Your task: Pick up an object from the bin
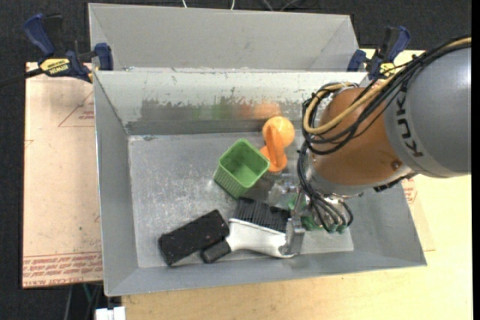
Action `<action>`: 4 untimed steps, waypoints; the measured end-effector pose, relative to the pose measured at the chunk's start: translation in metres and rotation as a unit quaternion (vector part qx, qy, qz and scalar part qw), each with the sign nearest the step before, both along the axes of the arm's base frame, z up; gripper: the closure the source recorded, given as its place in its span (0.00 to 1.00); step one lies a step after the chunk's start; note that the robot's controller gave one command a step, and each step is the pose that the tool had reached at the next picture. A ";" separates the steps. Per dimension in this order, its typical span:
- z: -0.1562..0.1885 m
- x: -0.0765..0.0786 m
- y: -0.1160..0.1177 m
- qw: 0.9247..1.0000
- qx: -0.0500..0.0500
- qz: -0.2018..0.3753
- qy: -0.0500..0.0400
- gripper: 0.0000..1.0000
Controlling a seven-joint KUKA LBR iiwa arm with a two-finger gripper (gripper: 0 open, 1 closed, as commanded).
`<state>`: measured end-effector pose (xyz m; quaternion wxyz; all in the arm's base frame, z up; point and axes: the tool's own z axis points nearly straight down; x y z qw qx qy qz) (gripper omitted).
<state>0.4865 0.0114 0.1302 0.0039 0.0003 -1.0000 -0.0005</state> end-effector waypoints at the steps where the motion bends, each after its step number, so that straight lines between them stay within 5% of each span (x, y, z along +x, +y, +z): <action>1: 0.004 0.002 0.000 1.000 0.000 0.000 -0.004 0.00; 3: -0.017 0.009 0.054 0.999 0.000 -0.050 -0.007 0.00; 4: -0.014 -0.003 0.042 0.995 -0.001 -0.099 -0.008 0.00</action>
Offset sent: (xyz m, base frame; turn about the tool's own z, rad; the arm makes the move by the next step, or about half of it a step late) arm 0.0109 0.0524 -0.0602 0.0185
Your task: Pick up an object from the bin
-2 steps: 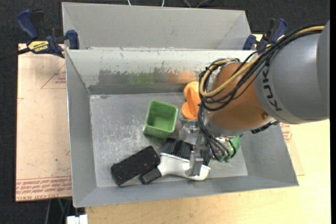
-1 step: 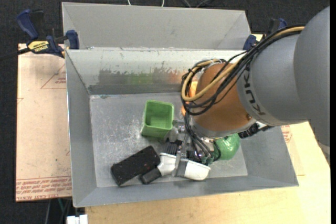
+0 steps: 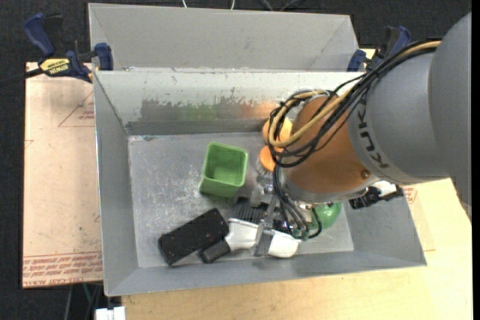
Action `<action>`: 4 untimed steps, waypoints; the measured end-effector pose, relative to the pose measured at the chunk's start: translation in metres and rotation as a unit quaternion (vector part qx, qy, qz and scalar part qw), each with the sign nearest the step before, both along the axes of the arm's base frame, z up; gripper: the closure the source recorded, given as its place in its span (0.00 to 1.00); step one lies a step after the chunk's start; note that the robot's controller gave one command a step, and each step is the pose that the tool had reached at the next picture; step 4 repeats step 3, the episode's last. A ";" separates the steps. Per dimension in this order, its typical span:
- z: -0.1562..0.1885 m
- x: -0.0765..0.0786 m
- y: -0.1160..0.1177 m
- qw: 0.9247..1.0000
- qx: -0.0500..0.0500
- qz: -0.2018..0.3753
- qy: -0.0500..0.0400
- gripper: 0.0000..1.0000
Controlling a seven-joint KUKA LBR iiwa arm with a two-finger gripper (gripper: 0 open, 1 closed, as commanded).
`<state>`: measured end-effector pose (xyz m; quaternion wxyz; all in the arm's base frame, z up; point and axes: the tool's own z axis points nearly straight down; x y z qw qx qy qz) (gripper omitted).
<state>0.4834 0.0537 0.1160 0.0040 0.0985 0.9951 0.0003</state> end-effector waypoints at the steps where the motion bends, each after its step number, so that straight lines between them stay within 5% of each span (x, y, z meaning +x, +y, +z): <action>1: -0.045 -0.002 -0.013 0.998 0.002 -0.058 -0.004 0.00; 2: -0.045 -0.002 -0.010 0.997 0.003 -0.082 -0.003 1.00; 4: -0.045 -0.002 -0.010 0.997 0.003 -0.082 -0.003 1.00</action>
Offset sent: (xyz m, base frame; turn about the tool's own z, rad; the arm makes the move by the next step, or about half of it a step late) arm -0.0028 -0.0114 -0.0460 0.1676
